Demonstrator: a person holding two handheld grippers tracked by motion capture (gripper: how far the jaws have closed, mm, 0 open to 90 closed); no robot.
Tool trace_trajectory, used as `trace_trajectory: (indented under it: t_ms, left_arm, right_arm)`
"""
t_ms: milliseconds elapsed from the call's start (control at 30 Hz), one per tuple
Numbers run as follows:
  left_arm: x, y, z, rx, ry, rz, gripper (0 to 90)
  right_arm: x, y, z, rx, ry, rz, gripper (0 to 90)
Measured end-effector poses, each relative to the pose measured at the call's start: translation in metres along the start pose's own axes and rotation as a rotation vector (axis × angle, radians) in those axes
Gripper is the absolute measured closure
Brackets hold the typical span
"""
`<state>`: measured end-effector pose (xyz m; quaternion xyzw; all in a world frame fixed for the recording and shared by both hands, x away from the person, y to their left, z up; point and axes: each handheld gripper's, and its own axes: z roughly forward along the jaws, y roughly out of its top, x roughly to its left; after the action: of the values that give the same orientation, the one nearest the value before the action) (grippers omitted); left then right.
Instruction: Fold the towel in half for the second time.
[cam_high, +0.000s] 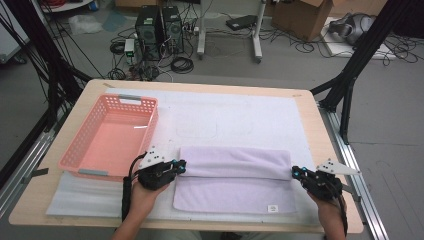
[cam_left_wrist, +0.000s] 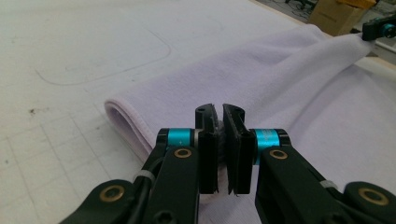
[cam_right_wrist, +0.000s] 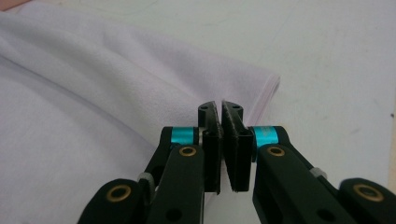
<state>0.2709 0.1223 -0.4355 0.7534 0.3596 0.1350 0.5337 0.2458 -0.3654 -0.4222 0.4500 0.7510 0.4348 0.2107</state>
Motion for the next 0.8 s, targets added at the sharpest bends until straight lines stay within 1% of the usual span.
trace_trajectory:
  t_ms: [33,67,133,233,267,467,567,667,733,767,800]
  left_arm:
    - [-0.002,-0.002,-0.002,-0.003,0.0,-0.005,84.1]
    - [-0.003,-0.004,-0.005,-0.006,-0.002,-0.003,84.1]
    - [-0.007,-0.009,-0.009,-0.01,-0.007,-0.005,84.1]
    - [-0.014,-0.016,-0.014,-0.005,-0.006,-0.007,84.2]
    - [-0.016,-0.018,-0.016,-0.001,-0.002,-0.002,84.2]
    - [-0.029,-0.027,-0.033,-0.008,0.0,-0.003,84.2]
    - [-0.035,-0.03,-0.04,-0.007,-0.004,-0.005,84.4]
    - [-0.042,-0.035,-0.049,0.001,-0.01,0.003,84.4]
    - [-0.045,-0.038,-0.052,0.01,-0.011,0.012,84.2]
    - [-0.046,-0.04,-0.052,0.019,-0.015,0.005,83.5]
    - [-0.046,-0.041,-0.052,0.032,-0.015,-0.007,80.6]
  right_arm:
    - [0.0,-0.003,-0.002,0.0,0.003,0.006,86.4]
    - [0.001,-0.006,-0.005,0.001,0.01,0.018,86.3]
    - [0.003,-0.012,-0.009,-0.004,0.016,0.026,86.3]
    - [0.01,-0.018,-0.017,-0.003,0.018,0.019,86.3]
    - [0.012,-0.02,-0.02,-0.001,0.018,0.017,86.4]
    - [0.028,-0.031,-0.037,-0.003,0.013,0.001,86.4]
    - [0.034,-0.037,-0.043,0.001,0.013,0.006,86.3]
    - [0.04,-0.04,-0.051,-0.002,0.013,0.007,86.3]
    - [0.044,-0.044,-0.055,0.005,0.012,-0.005,86.3]
    - [0.045,-0.046,-0.056,0.011,0.016,-0.001,86.1]
    - [0.045,-0.048,-0.056,0.023,0.021,-0.004,85.0]
